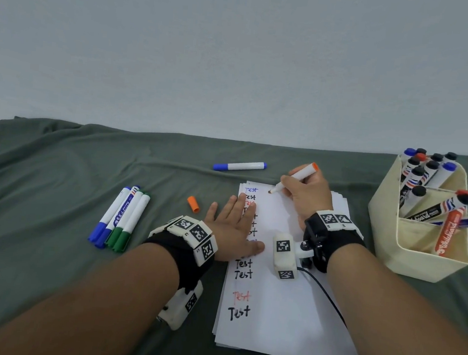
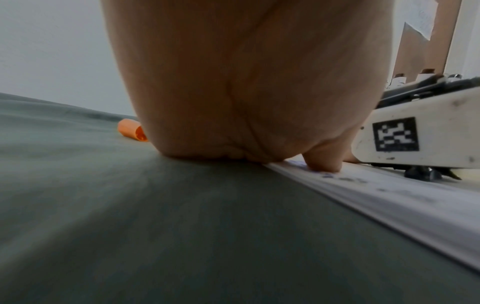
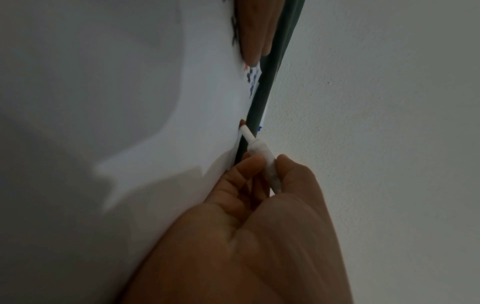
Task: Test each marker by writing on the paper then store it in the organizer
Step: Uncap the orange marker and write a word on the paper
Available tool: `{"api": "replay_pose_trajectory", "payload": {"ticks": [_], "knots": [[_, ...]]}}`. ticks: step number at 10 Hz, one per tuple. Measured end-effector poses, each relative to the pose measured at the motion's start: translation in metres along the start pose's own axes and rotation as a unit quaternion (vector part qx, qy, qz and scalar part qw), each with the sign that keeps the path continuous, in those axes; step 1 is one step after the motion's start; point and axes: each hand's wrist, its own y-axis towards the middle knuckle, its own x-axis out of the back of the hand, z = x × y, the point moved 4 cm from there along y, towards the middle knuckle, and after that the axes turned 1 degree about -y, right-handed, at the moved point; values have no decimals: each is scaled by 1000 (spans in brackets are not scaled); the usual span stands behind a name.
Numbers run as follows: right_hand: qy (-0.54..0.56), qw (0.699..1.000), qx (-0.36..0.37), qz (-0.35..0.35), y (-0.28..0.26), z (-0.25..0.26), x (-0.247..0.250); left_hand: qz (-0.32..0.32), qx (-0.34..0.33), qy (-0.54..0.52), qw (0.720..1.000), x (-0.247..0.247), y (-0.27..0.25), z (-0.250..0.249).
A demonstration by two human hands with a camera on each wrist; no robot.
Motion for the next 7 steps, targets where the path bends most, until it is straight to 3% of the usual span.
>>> {"api": "replay_pose_trajectory", "payload": {"ticks": [3,7], "knots": [[-7,1000,6,-26,-2,1,4,-3,-1,-3,1000,1,-2,-1],[-7,1000,3,-4,-5,4,3,-5,0,-3,1000,-1,1,0]]}}
